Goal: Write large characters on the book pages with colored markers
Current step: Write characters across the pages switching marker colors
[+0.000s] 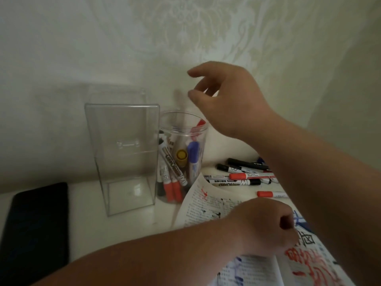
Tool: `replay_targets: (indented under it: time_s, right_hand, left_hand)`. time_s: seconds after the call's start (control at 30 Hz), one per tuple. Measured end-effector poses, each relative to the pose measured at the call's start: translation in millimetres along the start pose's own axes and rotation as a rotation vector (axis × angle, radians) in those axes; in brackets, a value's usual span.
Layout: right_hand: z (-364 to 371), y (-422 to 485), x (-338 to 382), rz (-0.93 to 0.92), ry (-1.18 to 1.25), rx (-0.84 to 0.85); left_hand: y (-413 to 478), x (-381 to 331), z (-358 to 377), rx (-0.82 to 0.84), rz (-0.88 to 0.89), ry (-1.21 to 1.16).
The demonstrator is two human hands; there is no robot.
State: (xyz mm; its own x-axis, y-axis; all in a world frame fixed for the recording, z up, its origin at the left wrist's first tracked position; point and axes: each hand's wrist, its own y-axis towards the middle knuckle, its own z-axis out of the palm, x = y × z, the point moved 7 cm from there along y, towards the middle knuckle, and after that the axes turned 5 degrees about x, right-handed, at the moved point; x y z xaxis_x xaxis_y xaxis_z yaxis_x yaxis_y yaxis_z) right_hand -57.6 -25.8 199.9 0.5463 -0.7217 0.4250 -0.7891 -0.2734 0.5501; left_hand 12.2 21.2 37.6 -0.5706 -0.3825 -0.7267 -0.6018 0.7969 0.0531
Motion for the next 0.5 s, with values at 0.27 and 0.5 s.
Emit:
replay_targets:
  time_s: [0.27, 0.5]
  right_hand:
    - [-39, -47, -97, 0.299, -0.046, 0.011]
    - [-3, -126, -177, 0.462, -0.614, 0.853]
  left_hand:
    - [19, 11, 20, -0.024, -0.002, -0.027]
    - [25, 15, 21, -0.057, 0.002, -0.010]
